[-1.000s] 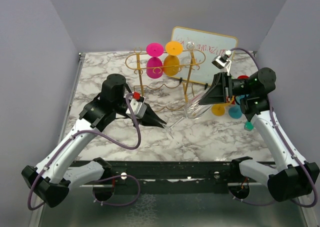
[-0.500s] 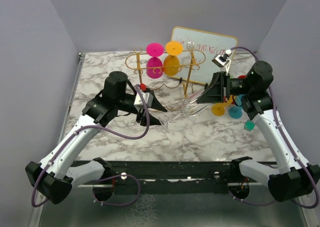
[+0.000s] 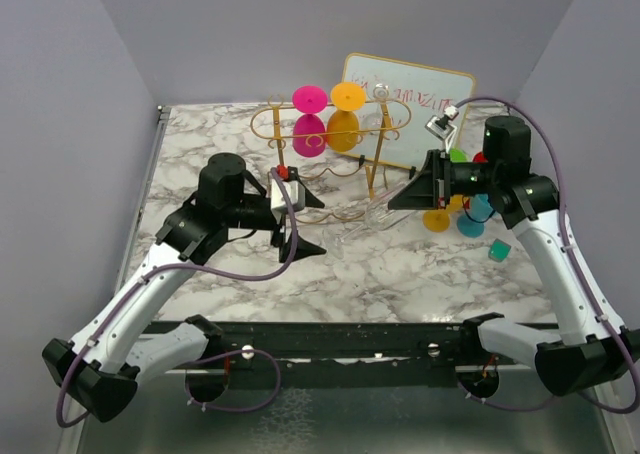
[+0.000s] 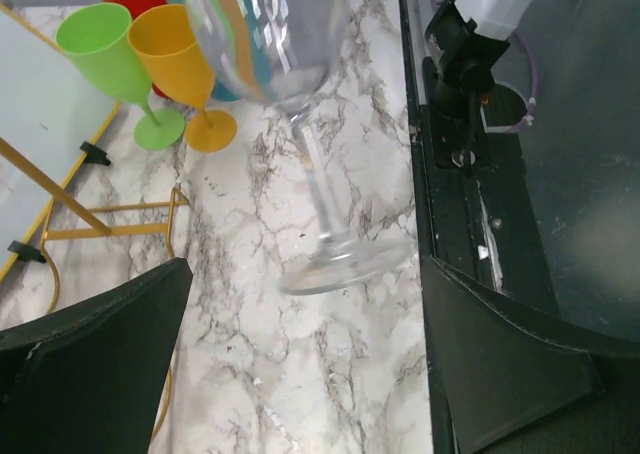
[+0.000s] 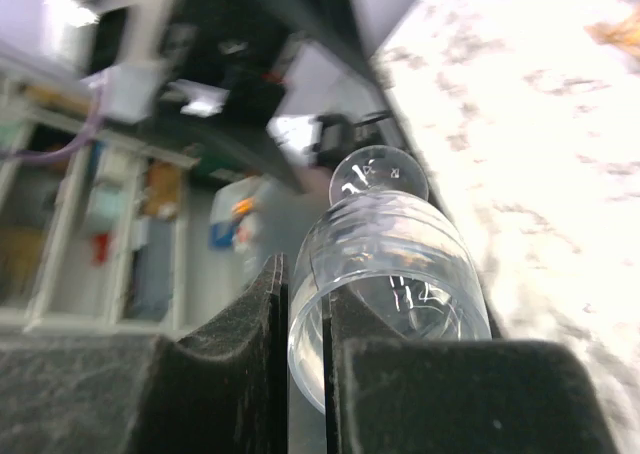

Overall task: Take the wine glass off the wine glass rack
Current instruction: Place the wine glass at the center of the board.

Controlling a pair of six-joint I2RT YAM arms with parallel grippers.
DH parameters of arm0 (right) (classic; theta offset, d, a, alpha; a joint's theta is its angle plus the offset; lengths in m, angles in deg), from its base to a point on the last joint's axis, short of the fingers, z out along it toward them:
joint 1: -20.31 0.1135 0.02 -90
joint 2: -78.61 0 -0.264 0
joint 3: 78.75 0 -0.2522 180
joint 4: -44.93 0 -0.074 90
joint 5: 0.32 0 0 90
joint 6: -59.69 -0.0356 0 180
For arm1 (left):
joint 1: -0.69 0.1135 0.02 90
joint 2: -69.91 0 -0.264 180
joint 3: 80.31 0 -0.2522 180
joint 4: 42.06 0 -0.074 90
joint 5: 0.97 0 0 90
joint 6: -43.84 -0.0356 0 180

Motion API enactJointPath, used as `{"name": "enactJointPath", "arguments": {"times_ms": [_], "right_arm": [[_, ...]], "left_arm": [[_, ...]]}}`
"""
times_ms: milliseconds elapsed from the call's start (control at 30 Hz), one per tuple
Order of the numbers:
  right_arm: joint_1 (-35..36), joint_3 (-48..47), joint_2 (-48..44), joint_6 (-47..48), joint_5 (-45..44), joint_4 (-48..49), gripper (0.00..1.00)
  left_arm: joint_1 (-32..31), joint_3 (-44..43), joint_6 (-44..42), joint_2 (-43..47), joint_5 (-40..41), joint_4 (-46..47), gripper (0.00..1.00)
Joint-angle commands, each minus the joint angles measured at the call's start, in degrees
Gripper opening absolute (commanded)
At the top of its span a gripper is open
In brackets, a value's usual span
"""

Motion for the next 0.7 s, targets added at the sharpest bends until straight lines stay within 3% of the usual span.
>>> {"name": "enactJointPath", "arguments": {"times_ms": [0, 233, 433, 667], "right_arm": [[0.3, -0.2, 1.0, 12.4, -13.4, -13.9, 0.00], [0.3, -3.6, 1.7, 17.1, -34.0, -23.0, 0.00], [0.3, -4.1, 0.3, 18.9, -44.4, -27.1, 0.00], [1.0, -3.4, -2.5, 19.0, -47.9, -24.4, 0.00]], "left_arm": [[-0.1, 0.5, 6.0, 2.9, 4.1, 5.8, 0.99], [-0.2, -0.6, 12.5, 3.4, 10.9, 9.2, 0.99], [-0.2, -5.9, 22.7, 3.5, 23.8, 11.7, 0.99], [-0.2, -10.2, 25.7, 4.9, 31.5, 8.8, 0.99]]}}
